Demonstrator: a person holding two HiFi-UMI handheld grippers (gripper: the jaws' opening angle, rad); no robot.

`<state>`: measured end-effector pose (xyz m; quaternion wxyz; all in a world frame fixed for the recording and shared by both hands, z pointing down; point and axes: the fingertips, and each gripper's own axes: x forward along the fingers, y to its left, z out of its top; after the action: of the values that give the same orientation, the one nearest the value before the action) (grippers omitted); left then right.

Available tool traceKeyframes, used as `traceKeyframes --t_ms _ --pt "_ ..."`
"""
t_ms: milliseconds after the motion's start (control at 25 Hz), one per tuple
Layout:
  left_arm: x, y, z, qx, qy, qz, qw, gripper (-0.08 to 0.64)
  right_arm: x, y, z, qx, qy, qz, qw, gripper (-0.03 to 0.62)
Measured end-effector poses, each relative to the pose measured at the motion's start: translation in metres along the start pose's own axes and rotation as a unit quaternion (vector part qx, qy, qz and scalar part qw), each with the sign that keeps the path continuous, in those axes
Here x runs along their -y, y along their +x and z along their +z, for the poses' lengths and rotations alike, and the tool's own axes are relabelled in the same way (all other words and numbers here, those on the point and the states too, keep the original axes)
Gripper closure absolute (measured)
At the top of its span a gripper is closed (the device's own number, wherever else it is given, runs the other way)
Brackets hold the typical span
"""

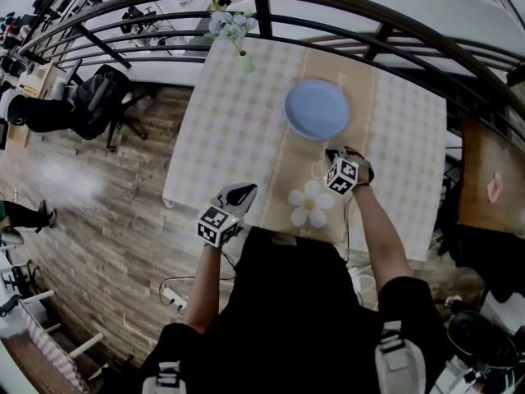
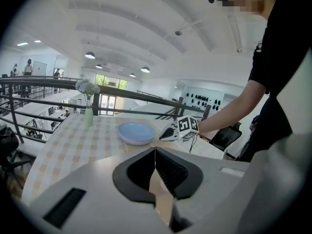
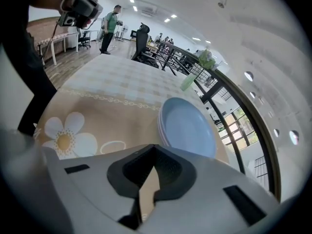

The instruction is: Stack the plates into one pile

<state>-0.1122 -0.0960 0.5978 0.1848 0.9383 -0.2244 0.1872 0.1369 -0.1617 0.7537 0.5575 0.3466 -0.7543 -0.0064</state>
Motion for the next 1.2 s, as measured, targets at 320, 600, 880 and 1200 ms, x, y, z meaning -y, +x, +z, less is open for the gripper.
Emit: traceKeyframes --t_ms 320,600,880,1200 --pt "0.022 0.015 0.003 -0.002 0.01 -0.01 0.9999 0.557 -0.03 -0.022 -0.019 0.015 0.066 0.057 0.996 0.595" --pt "0.043 0.032 0.005 -0.001 0.015 -0.018 0.9997 0.557 -0.05 -0.046 -0.034 0.05 0.131 0.089 0.986 0.595" --pt "0.063 0.05 0.003 -0.003 0.019 -0.024 0.9995 0.557 -0.06 -0.079 -0.029 0.121 0.193 0.126 0.965 0.595" --pt "0.091 0.075 0.004 -0.005 0.022 -0.032 0.9993 0.557 -0.052 -0.113 -0.037 0.171 0.228 0.119 0.951 0.595"
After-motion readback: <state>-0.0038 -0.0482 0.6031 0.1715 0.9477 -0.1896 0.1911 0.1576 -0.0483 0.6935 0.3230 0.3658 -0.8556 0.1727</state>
